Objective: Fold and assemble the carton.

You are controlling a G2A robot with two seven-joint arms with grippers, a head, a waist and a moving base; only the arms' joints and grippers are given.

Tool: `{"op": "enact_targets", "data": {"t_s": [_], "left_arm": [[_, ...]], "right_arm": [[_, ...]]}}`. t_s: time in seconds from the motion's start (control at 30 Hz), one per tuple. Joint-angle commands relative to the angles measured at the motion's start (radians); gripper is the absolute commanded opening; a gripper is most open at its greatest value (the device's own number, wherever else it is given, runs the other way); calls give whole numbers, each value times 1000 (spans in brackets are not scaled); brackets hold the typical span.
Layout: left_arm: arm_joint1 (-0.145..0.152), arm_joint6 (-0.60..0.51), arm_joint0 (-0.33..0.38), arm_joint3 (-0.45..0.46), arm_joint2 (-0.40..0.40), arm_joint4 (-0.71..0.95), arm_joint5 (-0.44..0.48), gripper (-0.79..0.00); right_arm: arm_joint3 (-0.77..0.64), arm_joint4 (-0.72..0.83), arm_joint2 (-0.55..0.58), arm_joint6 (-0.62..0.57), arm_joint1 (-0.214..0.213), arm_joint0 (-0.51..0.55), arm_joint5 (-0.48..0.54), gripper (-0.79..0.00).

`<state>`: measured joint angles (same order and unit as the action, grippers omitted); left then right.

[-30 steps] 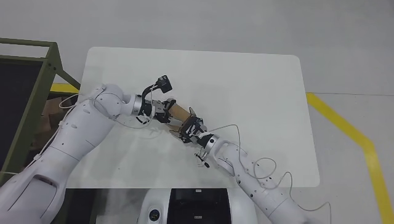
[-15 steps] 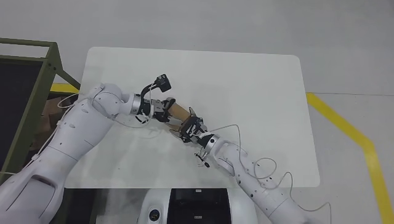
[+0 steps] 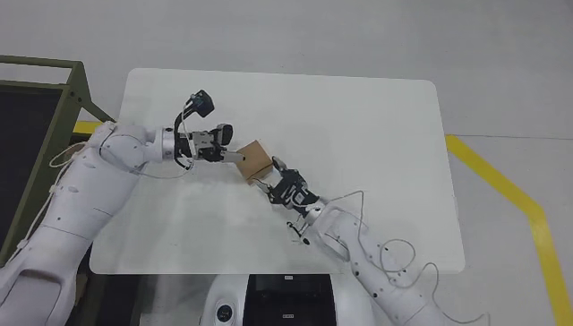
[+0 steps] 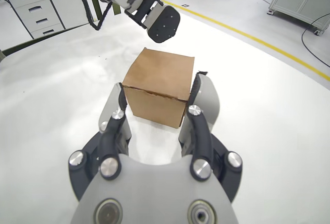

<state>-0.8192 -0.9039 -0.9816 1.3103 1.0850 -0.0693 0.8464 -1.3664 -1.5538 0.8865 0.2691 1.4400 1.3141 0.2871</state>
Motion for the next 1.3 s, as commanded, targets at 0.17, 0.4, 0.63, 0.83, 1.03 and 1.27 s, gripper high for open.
{"op": "enact_targets", "data": {"t_s": [0.17,0.4,0.63,0.83,1.03,1.27], "left_arm": [[15,-18,-57,65,24,-12,-23,0],[2,-8,-32,53,-19,-24,-48,0],[-15,60,-7,38,-52,-84,-105,0],[-36,41,28,34,-115,-90,-114,0],[-51,32,55,9,-151,-69,-85,0],[-61,24,72,-20,-173,-58,-66,0]], "right_arm": [[-49,-8,20,-49,-12,35,-1,-185],[-9,1,-2,-59,-7,34,-30,0],[29,5,-40,-83,5,7,-51,0],[69,24,-79,-111,25,-30,-101,0],[132,72,-101,-98,44,-67,-124,0],[168,126,-115,-80,63,-78,-177,0]]}}
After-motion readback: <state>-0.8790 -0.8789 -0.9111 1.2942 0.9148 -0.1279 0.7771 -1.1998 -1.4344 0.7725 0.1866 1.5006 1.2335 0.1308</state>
